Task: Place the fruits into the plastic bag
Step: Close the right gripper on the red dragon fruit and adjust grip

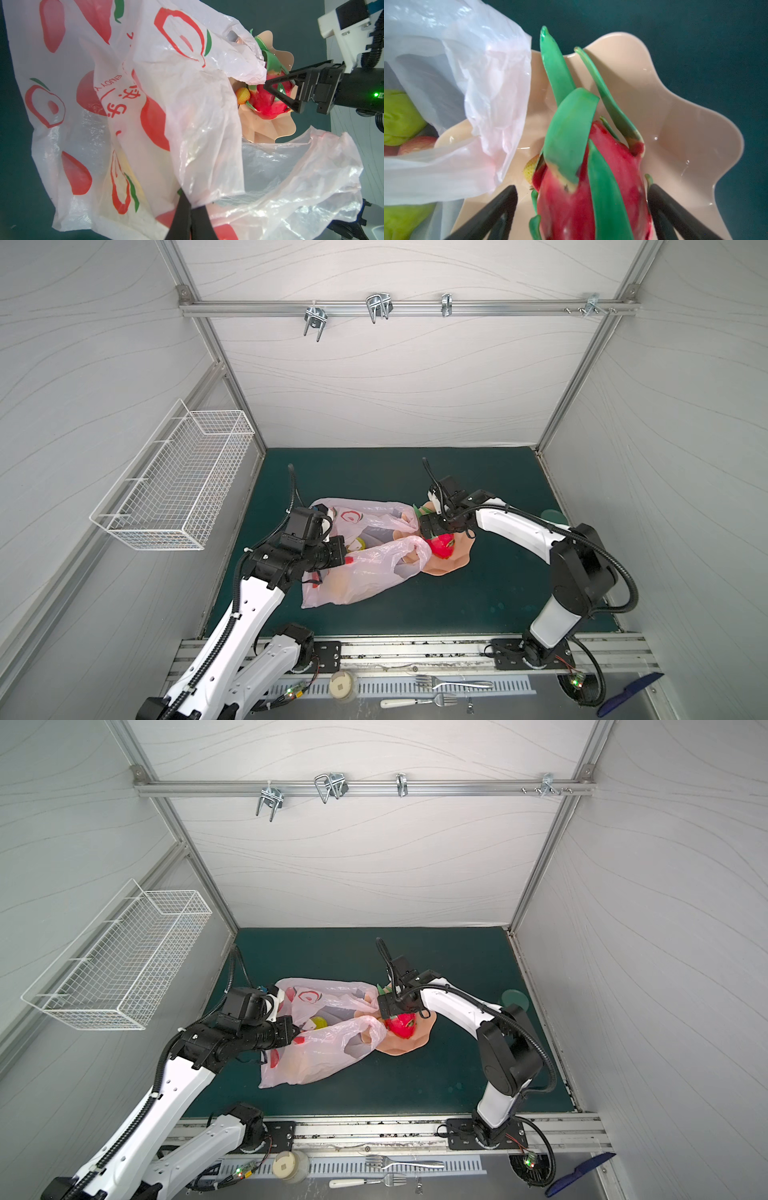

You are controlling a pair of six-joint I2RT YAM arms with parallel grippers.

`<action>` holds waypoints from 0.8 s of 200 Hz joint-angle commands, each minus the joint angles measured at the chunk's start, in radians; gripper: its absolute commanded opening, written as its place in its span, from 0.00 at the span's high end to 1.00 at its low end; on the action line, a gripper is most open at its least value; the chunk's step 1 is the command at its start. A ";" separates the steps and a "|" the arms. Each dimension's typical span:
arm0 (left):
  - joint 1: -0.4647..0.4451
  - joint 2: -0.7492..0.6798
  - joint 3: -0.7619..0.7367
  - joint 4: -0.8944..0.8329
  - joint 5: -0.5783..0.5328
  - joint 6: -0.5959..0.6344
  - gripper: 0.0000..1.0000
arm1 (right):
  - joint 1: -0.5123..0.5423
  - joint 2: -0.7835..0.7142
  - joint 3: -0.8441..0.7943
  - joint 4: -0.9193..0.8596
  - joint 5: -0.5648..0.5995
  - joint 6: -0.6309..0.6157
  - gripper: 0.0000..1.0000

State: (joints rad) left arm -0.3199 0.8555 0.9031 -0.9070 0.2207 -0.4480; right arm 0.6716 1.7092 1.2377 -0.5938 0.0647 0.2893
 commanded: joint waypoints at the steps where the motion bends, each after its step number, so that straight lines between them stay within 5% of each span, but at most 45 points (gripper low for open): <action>1: -0.004 -0.007 0.014 0.031 -0.004 -0.002 1.00 | -0.002 0.034 0.004 -0.051 -0.008 -0.014 0.01; 139: -0.004 -0.022 0.008 0.017 -0.013 0.000 1.00 | 0.016 0.130 -0.066 -0.036 0.043 -0.017 0.01; 160: -0.004 -0.025 0.008 0.014 -0.015 -0.001 1.00 | 0.017 0.105 -0.066 -0.036 0.045 -0.008 0.08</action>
State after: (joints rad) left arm -0.3199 0.8448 0.9031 -0.9077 0.2192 -0.4484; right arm 0.6849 1.7866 1.2209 -0.5613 0.0780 0.2893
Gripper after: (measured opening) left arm 0.047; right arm 0.957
